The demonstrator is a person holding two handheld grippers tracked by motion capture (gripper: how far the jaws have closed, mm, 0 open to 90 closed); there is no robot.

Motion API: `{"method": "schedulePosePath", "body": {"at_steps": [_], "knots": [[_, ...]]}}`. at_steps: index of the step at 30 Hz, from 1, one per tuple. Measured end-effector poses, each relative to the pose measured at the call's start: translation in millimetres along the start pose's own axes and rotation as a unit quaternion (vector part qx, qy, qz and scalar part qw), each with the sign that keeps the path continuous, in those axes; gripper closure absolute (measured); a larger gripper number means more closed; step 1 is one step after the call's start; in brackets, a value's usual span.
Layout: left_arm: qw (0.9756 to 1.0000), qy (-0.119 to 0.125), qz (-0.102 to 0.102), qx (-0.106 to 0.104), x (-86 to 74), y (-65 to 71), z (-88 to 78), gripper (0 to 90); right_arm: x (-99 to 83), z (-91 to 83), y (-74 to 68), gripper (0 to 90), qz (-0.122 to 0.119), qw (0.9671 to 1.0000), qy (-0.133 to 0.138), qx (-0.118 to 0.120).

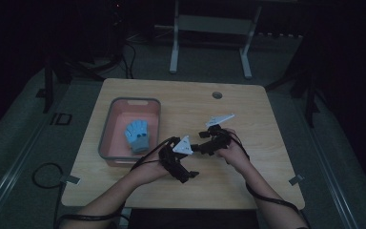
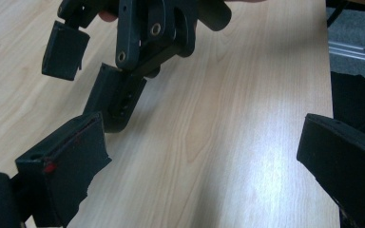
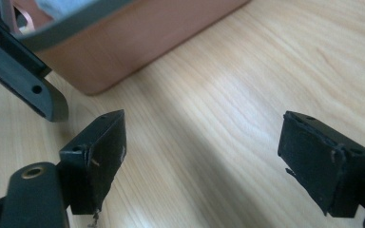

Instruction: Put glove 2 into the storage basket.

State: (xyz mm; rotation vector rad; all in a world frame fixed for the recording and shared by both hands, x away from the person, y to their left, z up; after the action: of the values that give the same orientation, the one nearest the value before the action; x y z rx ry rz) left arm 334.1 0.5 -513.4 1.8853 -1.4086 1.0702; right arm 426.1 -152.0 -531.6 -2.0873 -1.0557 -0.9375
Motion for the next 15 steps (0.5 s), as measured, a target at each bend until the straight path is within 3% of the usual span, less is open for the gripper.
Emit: {"method": "schedulePosePath", "body": {"at_steps": [6,15], "knots": [[0.9996,-0.009,0.009,-0.025,-6.2,12.7,14.2,3.1,-18.7,-1.6,2.8,16.4,-0.006,0.9999,-0.002,-0.008],[0.9996,-0.003,-0.004,-0.026,-21.9,16.0,25.9,3.1,-38.6,-1.4,4.9,16.4,-0.004,0.9999,-0.011,-0.013]]}}
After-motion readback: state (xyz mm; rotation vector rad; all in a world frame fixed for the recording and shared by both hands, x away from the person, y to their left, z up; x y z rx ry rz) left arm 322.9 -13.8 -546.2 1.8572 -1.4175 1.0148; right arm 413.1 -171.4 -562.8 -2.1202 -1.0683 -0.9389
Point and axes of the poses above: each handheld gripper's, and its own axes: z roughly forward along the jaws, x roughly out of its top, y roughly to its right, the point moved 3 cm from there along z, roughly forward along the jaws, and after that the axes turned 8 degrees about y, right-handed, at the moved point
